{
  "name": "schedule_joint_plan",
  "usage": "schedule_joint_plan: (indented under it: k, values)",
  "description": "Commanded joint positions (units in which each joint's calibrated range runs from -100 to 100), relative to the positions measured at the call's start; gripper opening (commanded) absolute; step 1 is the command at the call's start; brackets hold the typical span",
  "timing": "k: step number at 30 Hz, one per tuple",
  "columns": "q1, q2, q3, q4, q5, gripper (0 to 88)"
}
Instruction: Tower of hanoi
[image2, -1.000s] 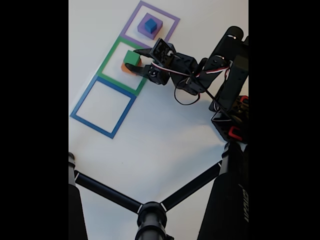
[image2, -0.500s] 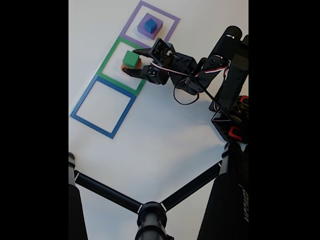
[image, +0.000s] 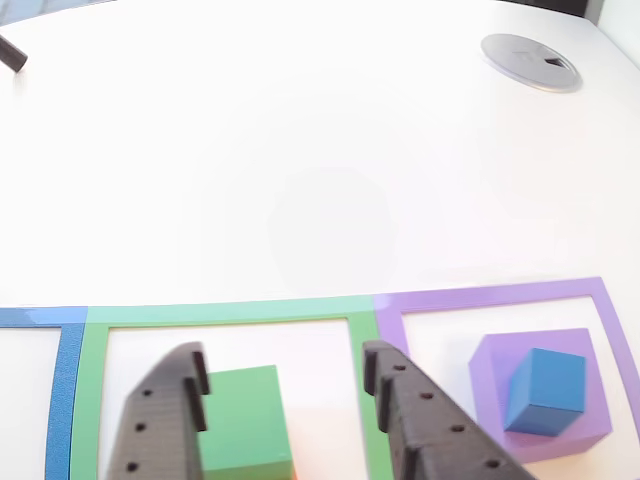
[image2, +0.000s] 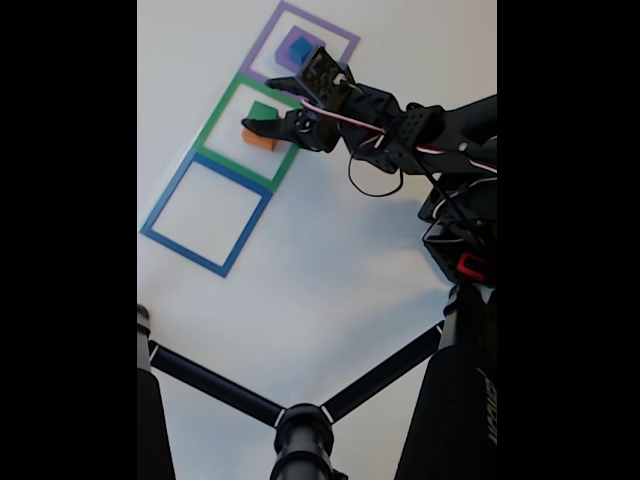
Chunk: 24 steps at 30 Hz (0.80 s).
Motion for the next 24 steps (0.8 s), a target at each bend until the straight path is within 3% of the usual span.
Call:
schedule_joint_plan:
  k: [1,6,14,18,24]
  values:
    - [4.1,-19.6,-4.4,25.3,0.0,1.1]
    - [7.3,-32.6,-13.7,52.6,0.0,0.4]
    - [11.0,-34.8,-52.8,97.9,0.0,0.4]
    - [11.9,-33.9,-65.6,108.1,0.0,0.4]
    - [15.3,-33.7,-72.7,114.1,0.0,0.4]
